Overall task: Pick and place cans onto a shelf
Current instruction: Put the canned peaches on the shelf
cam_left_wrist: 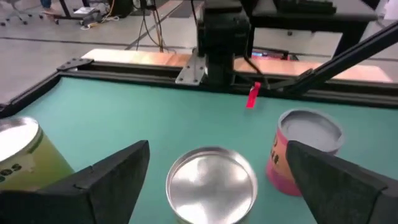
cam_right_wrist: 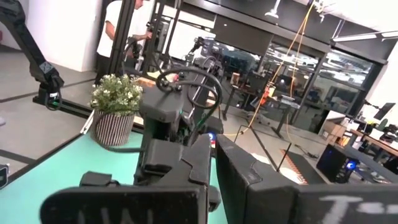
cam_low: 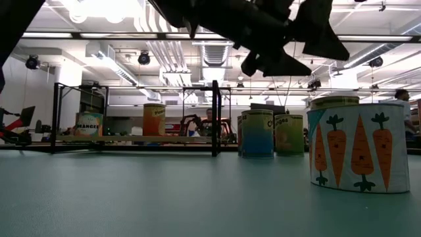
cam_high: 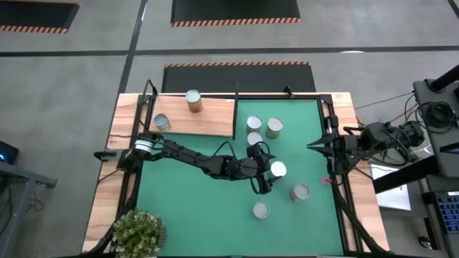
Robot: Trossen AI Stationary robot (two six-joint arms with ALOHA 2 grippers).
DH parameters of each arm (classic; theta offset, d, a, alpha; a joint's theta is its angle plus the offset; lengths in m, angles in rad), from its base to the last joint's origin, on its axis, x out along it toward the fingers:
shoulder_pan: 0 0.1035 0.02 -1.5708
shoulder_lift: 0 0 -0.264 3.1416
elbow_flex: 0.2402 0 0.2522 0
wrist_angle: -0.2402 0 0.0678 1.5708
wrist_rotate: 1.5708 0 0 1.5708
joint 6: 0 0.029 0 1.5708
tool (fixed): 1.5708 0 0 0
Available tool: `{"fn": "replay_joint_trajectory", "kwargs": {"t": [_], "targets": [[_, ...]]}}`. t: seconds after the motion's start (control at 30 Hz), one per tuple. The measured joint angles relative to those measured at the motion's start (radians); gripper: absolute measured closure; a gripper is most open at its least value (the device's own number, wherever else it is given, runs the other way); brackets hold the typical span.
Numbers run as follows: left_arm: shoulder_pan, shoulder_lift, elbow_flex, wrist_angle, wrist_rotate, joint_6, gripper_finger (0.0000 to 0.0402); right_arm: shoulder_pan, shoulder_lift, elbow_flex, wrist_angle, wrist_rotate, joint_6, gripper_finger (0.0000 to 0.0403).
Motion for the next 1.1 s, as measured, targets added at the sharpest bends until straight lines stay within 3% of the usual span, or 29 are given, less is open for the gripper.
{"fn": "replay_joint_trajectory", "kwargs": {"t": [0.17,0.73,1.1], "targets": [[0.01,0.054,0.0,0.085,0.067,0.002,0.0041,0.0,0.0,0.0,0.0,0.0,-0.001,0.039],[0.035,0.122,0.0,0.167,0.049,0.023,0.0041,0.0,0.0,0.0,-0.006,0.0,-0.001,0.039],[0.04,0.125,0.0,0.161,0.098,0.027,0.0041,0.0,0.0,-0.001,-0.008,0.001,0.001,0.039]]}}
